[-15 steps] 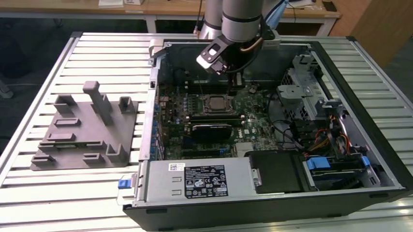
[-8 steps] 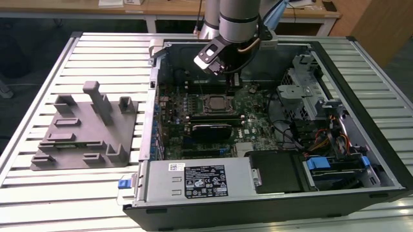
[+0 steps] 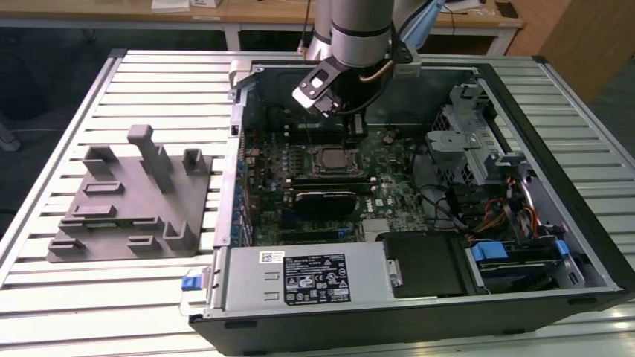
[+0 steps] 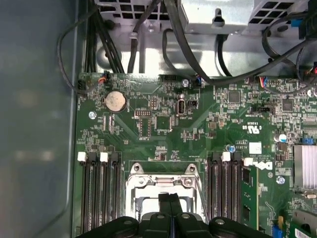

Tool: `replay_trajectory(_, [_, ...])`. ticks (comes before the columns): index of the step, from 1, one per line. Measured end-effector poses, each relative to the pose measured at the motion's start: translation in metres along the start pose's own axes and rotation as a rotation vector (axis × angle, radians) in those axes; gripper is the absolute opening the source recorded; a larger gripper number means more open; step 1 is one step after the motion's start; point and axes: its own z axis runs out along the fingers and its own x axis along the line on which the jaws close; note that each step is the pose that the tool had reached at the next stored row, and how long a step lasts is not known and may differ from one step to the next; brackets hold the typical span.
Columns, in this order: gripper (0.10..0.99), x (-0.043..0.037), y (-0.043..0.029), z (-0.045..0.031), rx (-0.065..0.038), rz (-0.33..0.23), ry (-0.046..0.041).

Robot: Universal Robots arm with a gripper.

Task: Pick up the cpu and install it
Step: 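Close the cpu cover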

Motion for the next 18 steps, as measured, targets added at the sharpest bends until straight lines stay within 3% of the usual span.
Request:
replay_trajectory(9, [0.106,-0.0013,-0.0092,0.0035,0.000,0.000,-0.0061])
replay_trajectory(18, [0.106,-0.0013,-0.0100,0.0038,0.000,-0.004,-0.0061])
